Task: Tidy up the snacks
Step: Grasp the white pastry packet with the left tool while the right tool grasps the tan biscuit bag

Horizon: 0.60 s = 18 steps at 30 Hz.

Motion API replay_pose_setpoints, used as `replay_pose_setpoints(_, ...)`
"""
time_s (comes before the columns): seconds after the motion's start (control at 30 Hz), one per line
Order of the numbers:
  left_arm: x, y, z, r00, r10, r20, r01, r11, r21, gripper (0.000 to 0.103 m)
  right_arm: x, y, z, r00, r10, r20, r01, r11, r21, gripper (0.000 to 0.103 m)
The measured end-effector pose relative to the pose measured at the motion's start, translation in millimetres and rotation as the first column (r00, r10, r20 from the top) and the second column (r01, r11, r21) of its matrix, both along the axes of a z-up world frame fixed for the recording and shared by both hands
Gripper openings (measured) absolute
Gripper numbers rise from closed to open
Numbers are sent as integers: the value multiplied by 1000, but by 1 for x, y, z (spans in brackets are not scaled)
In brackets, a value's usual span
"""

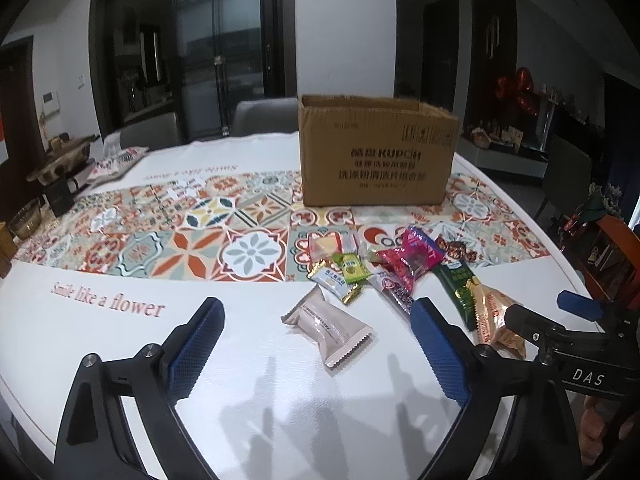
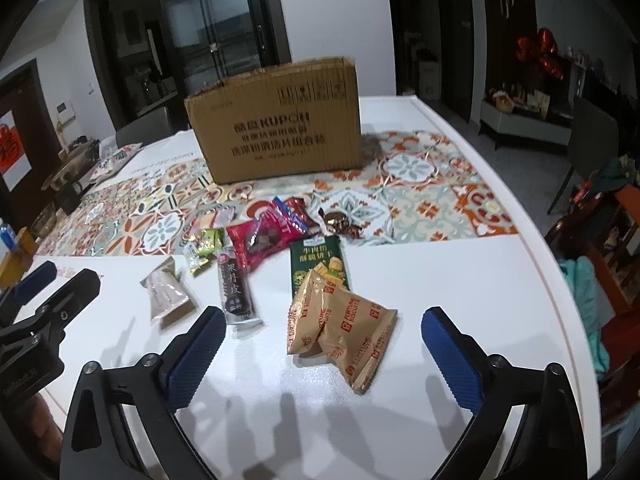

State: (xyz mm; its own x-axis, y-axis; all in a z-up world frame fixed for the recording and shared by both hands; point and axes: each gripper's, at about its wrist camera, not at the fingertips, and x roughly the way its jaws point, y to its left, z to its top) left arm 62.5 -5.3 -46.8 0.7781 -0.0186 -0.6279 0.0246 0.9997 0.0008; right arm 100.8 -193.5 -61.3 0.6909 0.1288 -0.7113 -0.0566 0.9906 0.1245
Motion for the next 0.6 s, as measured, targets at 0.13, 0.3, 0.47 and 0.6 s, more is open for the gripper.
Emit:
replay_pose_setpoints(0.13, 13, -1, -13, 999, -4, -49, 3, 1000, -17, 87, 13, -3, -13, 999, -6, -46, 7, 1000, 28, 93)
replay_pose_setpoints(0.3, 29, 1, -28, 995, 19, -101, -22, 999, -33, 81, 23, -5, -27, 996, -14, -88, 17, 999, 35, 90)
replay_pose_setpoints(0.47, 44, 1, -43, 987, 27, -157, -37, 998, -56, 74, 31, -5, -36, 993, -22, -120, 27, 999, 43, 89)
replay_pose_setpoints(0.6, 53, 1, -51, 982, 34, -188, -46, 997, -60, 73, 37, -7, -42, 989, -32, -147, 39, 998, 43, 84)
